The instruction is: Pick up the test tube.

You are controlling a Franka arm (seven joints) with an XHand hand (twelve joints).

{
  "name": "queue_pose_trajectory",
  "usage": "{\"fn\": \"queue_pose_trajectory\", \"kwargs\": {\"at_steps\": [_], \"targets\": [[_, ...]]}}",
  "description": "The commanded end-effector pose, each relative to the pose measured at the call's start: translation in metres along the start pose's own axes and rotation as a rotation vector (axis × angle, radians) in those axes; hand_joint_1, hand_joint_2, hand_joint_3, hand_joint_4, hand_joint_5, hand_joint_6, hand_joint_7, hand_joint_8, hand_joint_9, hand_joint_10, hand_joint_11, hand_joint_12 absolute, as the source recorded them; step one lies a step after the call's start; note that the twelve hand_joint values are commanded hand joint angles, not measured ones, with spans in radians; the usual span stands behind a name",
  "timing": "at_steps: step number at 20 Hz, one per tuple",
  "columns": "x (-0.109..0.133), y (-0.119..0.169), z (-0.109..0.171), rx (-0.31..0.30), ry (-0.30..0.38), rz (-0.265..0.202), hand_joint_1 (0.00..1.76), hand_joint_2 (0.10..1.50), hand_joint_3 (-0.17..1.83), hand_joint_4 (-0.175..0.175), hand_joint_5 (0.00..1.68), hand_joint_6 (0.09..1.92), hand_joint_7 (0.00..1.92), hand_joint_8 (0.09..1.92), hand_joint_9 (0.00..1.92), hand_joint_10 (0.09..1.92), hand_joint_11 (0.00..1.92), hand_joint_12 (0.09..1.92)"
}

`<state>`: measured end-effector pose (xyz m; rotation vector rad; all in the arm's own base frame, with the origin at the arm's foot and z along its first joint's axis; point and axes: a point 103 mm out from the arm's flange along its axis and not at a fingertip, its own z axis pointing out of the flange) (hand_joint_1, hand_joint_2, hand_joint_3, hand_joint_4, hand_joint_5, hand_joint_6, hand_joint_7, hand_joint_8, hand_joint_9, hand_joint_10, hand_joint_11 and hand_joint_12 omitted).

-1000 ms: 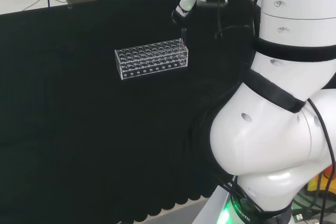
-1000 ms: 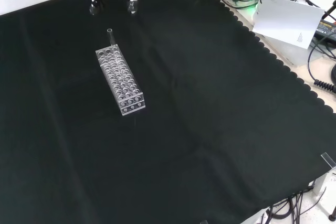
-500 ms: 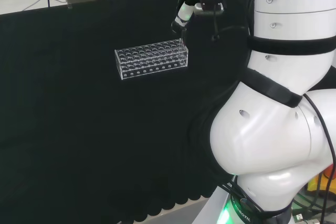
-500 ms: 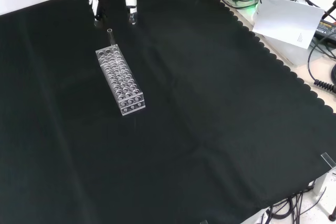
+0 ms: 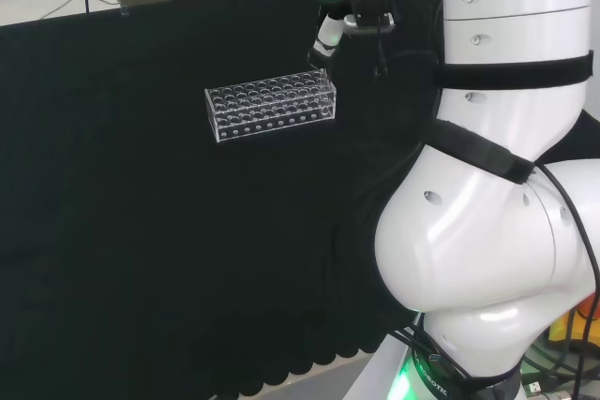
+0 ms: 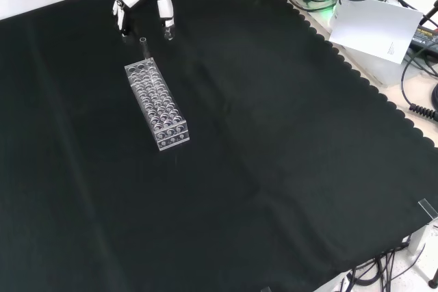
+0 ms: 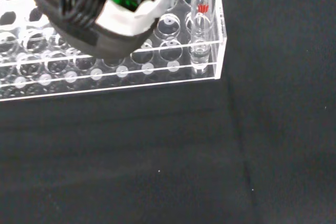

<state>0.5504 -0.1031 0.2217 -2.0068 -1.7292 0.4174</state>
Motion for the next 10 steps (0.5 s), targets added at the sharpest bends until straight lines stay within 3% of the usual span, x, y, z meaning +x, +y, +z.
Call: {"fn": "queue_pose_trajectory", "kwargs": {"at_steps": [1, 10], "targets": [[-0.0014, 0.0116, 0.0069, 0.015, -0.023, 0.014, 1.07, 0.58, 0.79, -0.13, 0.55, 0.6, 0.85, 0.81, 0.75, 0.74, 0.47, 1.39], [-0.0023, 0.0164, 0.0113, 0.013, -0.023, 0.023, 1.1, 0.57, 0.83, -0.14, 0.59, 0.68, 0.91, 0.81, 0.81, 0.72, 0.52, 1.36]]}}
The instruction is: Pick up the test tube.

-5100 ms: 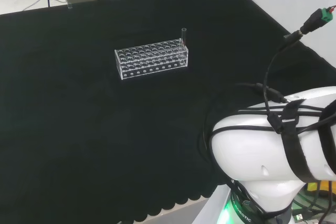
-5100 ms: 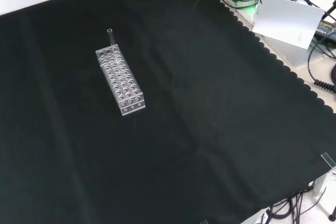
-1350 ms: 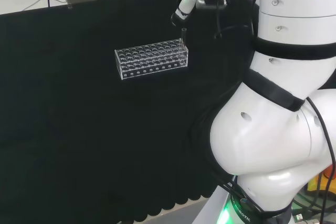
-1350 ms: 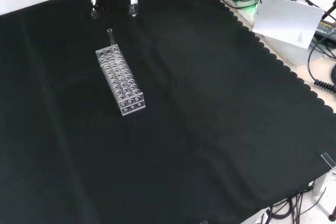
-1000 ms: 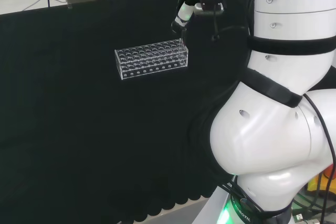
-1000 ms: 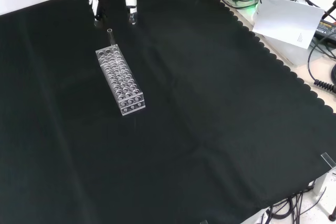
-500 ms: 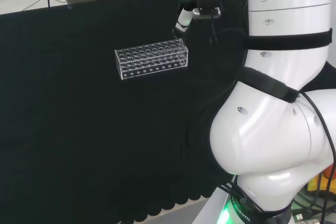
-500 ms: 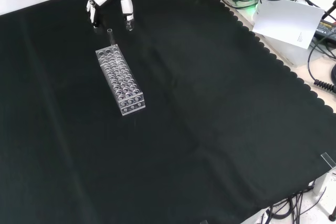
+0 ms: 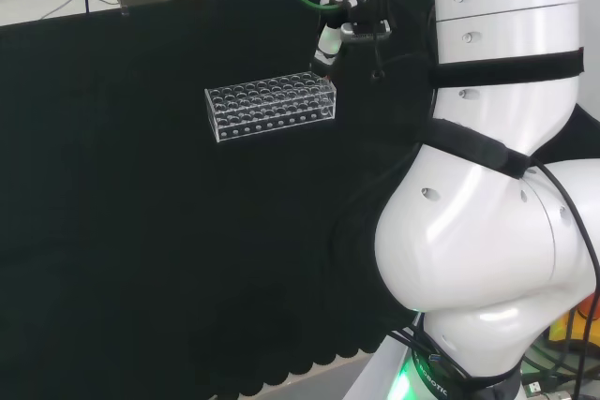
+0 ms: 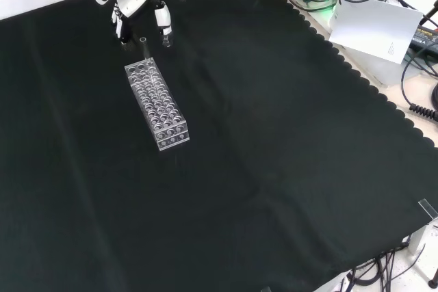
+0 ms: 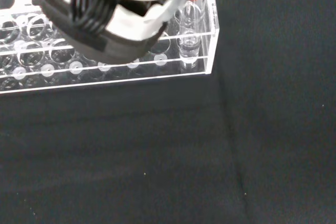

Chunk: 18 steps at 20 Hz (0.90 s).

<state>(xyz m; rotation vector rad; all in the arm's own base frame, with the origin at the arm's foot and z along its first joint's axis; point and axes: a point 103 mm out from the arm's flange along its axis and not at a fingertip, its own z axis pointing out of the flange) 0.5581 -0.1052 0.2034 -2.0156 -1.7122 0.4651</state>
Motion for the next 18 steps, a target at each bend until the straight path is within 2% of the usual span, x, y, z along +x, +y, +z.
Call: {"fn": "queue_pose_trajectory", "kwargs": {"at_steps": [1, 10, 17, 18], "targets": [[0.0, 0.001, 0.0, -0.012, 0.001, 0.002, 1.11, 0.57, 0.83, -0.143, 0.6, 0.69, 0.93, 0.81, 0.82, 0.72, 0.53, 1.36], [0.007, 0.012, 0.009, -0.038, 0.004, 0.008, 1.13, 0.59, 0.84, -0.17, 0.74, 0.74, 1.08, 0.78, 0.93, 0.68, 0.6, 1.33], [0.009, 0.016, 0.004, -0.074, -0.013, 0.006, 1.15, 0.61, 0.82, -0.175, 0.87, 0.73, 1.2, 0.75, 1.03, 0.63, 0.66, 1.29], [0.009, 0.016, 0.003, -0.078, -0.016, 0.006, 1.16, 0.7, 0.68, -0.175, 0.95, 0.79, 1.23, 0.74, 1.05, 0.62, 0.67, 1.29]]}}
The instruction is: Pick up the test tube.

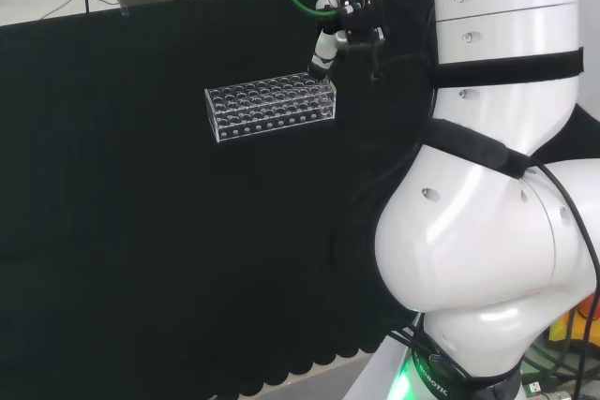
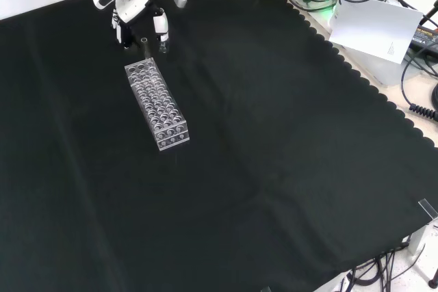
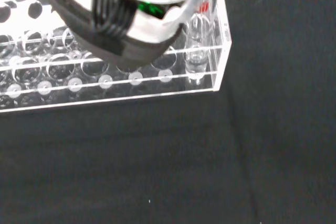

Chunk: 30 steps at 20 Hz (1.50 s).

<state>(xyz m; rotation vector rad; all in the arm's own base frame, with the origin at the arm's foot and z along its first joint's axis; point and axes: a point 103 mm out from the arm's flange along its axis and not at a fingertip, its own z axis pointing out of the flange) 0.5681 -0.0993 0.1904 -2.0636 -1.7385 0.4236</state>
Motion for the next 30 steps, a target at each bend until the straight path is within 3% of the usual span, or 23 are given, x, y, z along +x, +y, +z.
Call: {"fn": "queue_pose_trajectory", "kwargs": {"at_steps": [1, 4, 8, 12, 20, 27, 30], "targets": [[0.002, 0.002, -0.004, -0.021, -0.018, -0.003, 1.2, 0.81, 0.49, -0.175, 1.0, 0.83, 1.2, 0.78, 1.07, 0.61, 0.68, 1.28], [0.003, 0.004, -0.006, -0.028, -0.033, -0.005, 1.27, 0.96, 0.18, -0.175, 1.07, 0.82, 1.14, 0.82, 1.13, 0.61, 0.72, 1.25], [0.004, 0.006, -0.009, -0.033, -0.044, -0.009, 1.28, 0.98, 0.13, -0.175, 1.1, 0.8, 1.15, 0.81, 1.16, 0.62, 0.76, 1.23], [0.006, 0.006, -0.011, -0.039, -0.044, -0.015, 1.33, 0.88, 0.3, -0.175, 1.14, 0.75, 1.22, 0.8, 1.17, 0.62, 0.79, 1.2], [0.007, 0.003, -0.012, -0.055, -0.035, -0.021, 1.42, 0.75, 0.45, -0.175, 1.24, 0.62, 1.33, 0.77, 1.27, 0.38, 0.84, 1.17], [0.007, 0.0, -0.018, -0.068, -0.016, -0.018, 1.42, 0.71, 0.51, -0.175, 1.27, 0.58, 1.36, 0.73, 1.32, 0.32, 0.89, 1.15], [0.004, -0.004, -0.028, -0.076, -0.002, -0.018, 1.42, 0.74, 0.44, -0.175, 1.28, 0.41, 1.37, 0.76, 1.31, 0.37, 0.9, 1.14]]}}
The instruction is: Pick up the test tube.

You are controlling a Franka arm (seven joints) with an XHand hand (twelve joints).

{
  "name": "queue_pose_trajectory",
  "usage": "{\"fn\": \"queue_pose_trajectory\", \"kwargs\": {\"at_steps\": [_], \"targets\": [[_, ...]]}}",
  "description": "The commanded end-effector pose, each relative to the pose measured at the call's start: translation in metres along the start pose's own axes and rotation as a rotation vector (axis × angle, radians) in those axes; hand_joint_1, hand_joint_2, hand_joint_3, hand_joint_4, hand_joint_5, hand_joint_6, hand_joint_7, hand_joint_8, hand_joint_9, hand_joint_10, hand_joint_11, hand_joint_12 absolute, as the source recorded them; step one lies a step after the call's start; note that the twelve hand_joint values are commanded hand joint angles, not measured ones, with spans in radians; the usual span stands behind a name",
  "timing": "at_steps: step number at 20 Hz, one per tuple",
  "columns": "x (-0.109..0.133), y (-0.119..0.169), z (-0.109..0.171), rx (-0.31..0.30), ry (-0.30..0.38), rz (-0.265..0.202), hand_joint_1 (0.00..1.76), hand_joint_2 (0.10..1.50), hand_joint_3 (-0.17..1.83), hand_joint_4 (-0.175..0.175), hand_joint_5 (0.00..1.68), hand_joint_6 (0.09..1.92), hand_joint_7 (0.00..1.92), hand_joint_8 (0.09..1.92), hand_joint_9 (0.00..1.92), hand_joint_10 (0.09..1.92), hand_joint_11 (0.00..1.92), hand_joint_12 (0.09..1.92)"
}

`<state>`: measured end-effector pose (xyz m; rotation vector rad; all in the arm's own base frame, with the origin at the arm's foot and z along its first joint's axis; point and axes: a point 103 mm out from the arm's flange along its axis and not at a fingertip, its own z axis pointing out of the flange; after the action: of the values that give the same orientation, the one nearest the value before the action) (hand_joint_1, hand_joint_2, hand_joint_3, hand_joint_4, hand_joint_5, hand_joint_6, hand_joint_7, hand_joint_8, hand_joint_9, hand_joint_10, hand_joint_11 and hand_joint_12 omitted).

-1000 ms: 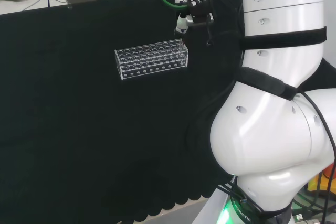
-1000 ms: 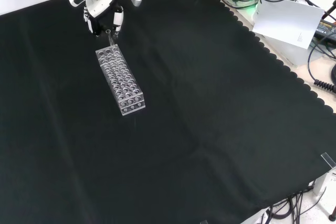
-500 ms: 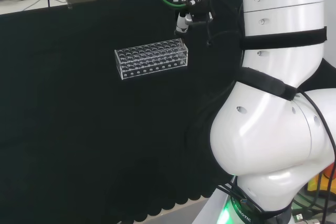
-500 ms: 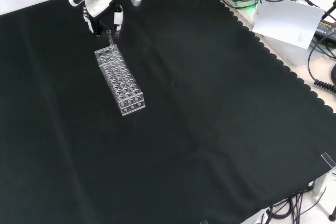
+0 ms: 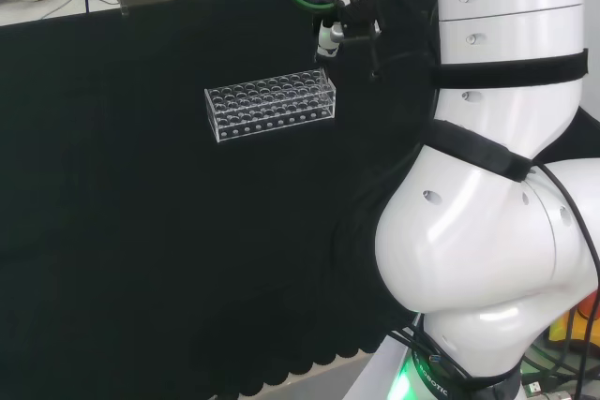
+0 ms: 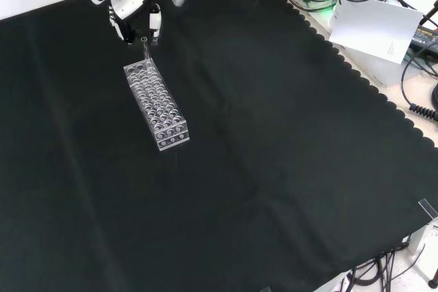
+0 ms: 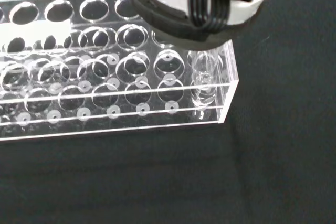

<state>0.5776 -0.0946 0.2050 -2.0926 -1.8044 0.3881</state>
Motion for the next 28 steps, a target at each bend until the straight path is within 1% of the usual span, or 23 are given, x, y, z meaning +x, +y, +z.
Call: {"fn": "queue_pose_trajectory", "kwargs": {"at_steps": [1, 5, 10, 12, 15, 17, 28], "targets": [[-0.005, -0.006, -0.016, -0.015, 0.021, 0.002, 1.43, 0.75, 0.43, -0.175, 1.29, 0.39, 1.37, 0.76, 1.3, 0.38, 0.9, 1.14], [-0.01, -0.011, -0.029, -0.023, 0.033, 0.0, 1.43, 0.75, 0.42, -0.175, 1.29, 0.36, 1.37, 0.76, 1.31, 0.38, 0.91, 1.14], [-0.012, -0.016, -0.044, -0.039, 0.027, -0.006, 1.43, 0.74, 0.44, -0.175, 1.3, 0.34, 1.38, 0.75, 1.31, 0.38, 0.91, 1.13], [-0.011, -0.018, -0.05, -0.038, 0.038, -0.008, 1.43, 0.74, 0.44, -0.175, 1.31, 0.34, 1.38, 0.74, 1.31, 0.38, 0.91, 1.13], [-0.01, -0.019, -0.06, 0.01, 0.077, -0.022, 1.43, 0.74, 0.44, -0.175, 1.31, 0.33, 1.38, 0.74, 1.31, 0.37, 0.91, 1.13], [-0.008, -0.02, -0.067, 0.024, 0.081, -0.034, 1.43, 0.74, 0.44, -0.175, 1.31, 0.33, 1.38, 0.74, 1.31, 0.37, 0.9, 1.13], [-0.003, -0.035, -0.103, -0.01, 0.104, -0.071, 1.43, 0.73, 0.46, -0.175, 1.32, 0.31, 1.39, 0.73, 1.32, 0.37, 0.89, 1.14]]}}
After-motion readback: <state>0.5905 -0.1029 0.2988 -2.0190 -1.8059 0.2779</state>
